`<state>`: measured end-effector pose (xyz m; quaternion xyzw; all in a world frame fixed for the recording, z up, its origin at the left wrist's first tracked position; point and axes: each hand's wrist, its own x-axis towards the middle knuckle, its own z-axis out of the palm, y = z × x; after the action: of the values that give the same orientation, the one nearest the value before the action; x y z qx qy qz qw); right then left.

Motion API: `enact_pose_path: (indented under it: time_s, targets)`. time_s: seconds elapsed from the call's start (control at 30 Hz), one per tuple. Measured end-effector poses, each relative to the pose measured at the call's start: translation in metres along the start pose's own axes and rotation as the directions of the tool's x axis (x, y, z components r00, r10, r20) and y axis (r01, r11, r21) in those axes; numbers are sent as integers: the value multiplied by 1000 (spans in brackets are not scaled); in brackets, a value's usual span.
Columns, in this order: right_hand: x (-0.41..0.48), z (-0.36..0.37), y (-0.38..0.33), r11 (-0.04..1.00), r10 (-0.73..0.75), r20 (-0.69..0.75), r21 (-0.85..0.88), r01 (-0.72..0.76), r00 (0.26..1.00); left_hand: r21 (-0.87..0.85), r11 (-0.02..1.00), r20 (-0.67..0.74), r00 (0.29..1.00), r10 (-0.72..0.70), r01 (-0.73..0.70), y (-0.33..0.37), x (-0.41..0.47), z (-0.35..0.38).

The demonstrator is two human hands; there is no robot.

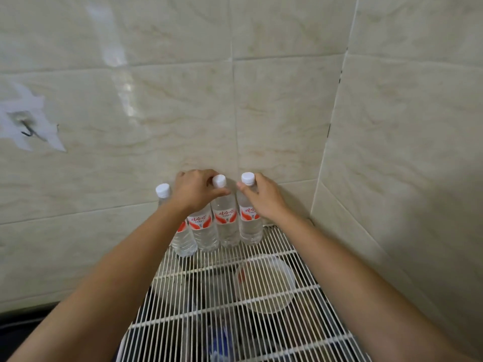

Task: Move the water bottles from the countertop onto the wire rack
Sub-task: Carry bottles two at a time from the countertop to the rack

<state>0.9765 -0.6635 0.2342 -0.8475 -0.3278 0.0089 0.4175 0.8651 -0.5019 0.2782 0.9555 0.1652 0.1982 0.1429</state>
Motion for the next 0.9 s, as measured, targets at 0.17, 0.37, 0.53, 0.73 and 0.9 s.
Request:
enact_pose_path:
  time_s: [0.17, 0.37, 0.53, 0.73, 0.9]
  targets:
    - [2, 3, 1, 999, 12, -3, -35, -12, 1000, -61, 997, -49, 998, 44, -47, -4, -4, 6]
    - [2, -21, -8, 997, 4, 31, -81, -1, 1000, 35, 994, 53, 993, 106, -108, 1, -2, -12]
    - [-12, -49, -24, 972, -200, -174, -161, 173, 964, 161, 985, -325, 939, 115, -65, 2, -32, -52]
    - [-62, -13, -29, 880, -433, -240, -322, 349, 869, 250, 962, -461, 887, 22, 106, -14, -138, -53]
    - [-112, 62, -26, 822, -528, -43, -277, 498, 848, 266, 891, -378, 890, -255, 369, -41, -262, -30]
